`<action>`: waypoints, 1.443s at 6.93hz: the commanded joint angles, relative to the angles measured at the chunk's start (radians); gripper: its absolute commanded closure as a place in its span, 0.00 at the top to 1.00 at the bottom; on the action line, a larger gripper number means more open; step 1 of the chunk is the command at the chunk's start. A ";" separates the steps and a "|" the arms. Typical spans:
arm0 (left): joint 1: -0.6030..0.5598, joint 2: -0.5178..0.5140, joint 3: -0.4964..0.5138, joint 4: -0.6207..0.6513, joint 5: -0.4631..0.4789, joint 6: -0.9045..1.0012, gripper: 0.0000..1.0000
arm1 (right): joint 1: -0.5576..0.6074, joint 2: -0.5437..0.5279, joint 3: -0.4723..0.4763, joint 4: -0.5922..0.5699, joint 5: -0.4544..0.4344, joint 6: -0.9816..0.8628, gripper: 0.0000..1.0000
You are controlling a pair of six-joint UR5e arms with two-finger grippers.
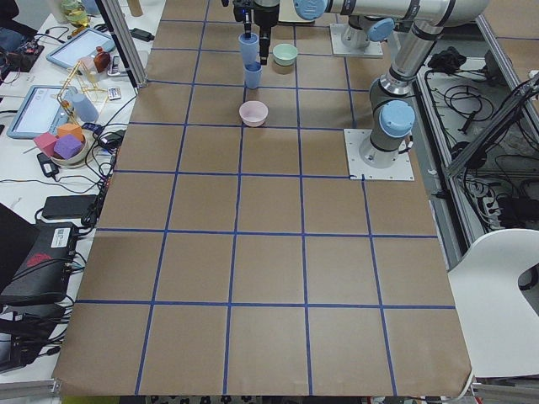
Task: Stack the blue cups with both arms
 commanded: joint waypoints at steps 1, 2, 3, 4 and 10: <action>0.000 0.000 0.001 0.000 0.002 0.000 1.00 | 0.002 0.006 0.012 0.000 0.004 0.007 0.00; 0.000 0.000 0.001 -0.002 0.002 0.000 1.00 | 0.002 0.006 0.032 -0.003 0.014 0.009 0.00; 0.000 0.000 0.001 0.000 0.000 -0.001 1.00 | 0.002 0.009 0.049 -0.037 0.014 0.007 0.00; -0.001 0.000 -0.001 0.000 0.002 0.000 1.00 | 0.002 0.019 0.082 -0.107 0.014 0.012 0.00; 0.000 0.000 -0.001 0.000 0.003 0.000 1.00 | -0.148 -0.005 -0.022 -0.034 -0.033 -0.038 0.95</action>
